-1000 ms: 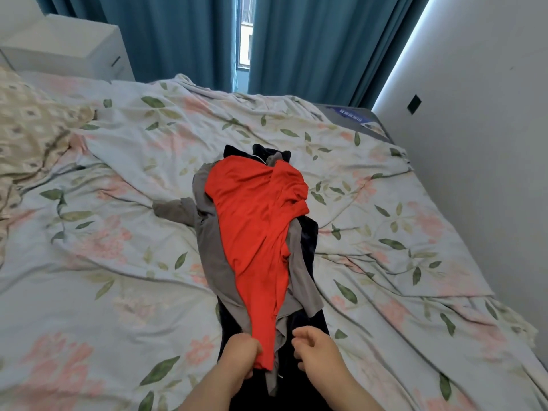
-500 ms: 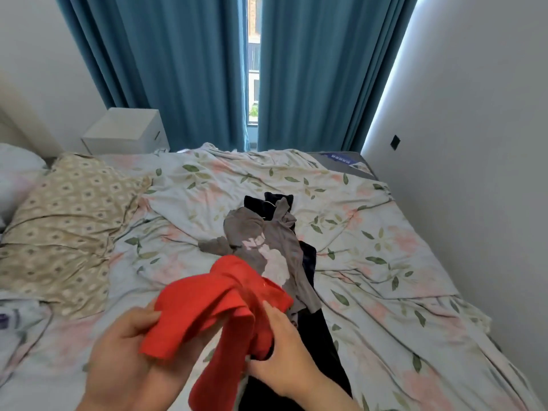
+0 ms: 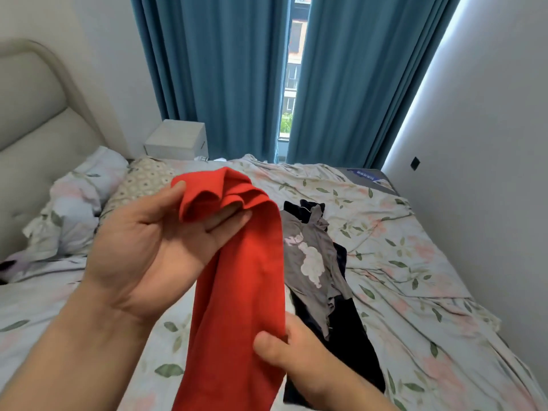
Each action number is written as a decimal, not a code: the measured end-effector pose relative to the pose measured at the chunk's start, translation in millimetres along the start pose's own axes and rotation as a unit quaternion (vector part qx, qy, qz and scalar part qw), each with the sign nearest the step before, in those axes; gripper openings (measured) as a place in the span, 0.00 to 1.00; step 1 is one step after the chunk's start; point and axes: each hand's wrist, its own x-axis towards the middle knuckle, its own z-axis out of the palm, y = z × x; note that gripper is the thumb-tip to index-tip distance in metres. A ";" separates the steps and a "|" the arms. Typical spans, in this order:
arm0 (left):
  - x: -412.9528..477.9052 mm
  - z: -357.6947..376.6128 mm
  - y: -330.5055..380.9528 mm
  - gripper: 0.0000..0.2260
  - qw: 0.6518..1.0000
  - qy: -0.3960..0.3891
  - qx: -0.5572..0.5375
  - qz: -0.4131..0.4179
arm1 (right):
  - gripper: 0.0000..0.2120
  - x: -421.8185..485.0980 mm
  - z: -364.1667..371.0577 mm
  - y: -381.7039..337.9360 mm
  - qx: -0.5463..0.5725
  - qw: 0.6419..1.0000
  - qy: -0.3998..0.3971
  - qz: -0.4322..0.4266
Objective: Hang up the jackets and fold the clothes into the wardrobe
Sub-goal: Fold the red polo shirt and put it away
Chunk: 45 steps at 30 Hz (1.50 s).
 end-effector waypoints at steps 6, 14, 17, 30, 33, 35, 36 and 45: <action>-28.2 -14.9 57.1 0.07 0.998 0.011 0.025 0.048 | 0.06 24.9 18.7 -6.5 -0.143 0.987 0.063 0.039; -18.9 -57.2 132.1 0.06 0.966 0.174 0.163 0.103 | 0.12 52.2 -32.7 -57.9 -0.299 0.940 0.163 0.004; -4.7 -70.5 153.6 0.05 0.873 0.313 0.311 0.209 | 0.11 62.3 -56.1 -99.1 -0.330 0.922 0.196 -0.051; 62.1 -66.7 153.7 0.07 0.905 0.163 0.358 0.163 | 0.22 120.0 -128.3 -229.1 -0.396 0.879 0.229 -0.134; 66.9 -66.6 153.4 0.24 0.876 0.200 0.414 0.147 | 0.23 125.6 -143.0 -235.1 -0.417 0.868 0.234 -0.137; 69.0 -63.3 157.5 0.28 0.874 0.182 0.434 0.124 | 0.22 126.8 -151.4 -239.2 -0.426 0.863 0.230 -0.147; 68.3 -61.6 161.0 0.28 0.868 0.175 0.452 0.108 | 0.22 127.5 -155.3 -240.6 -0.430 0.860 0.229 -0.150; 63.2 -59.5 155.1 0.12 0.791 0.187 0.581 0.038 | 0.19 133.6 -188.1 -237.3 -0.426 0.880 0.156 -0.138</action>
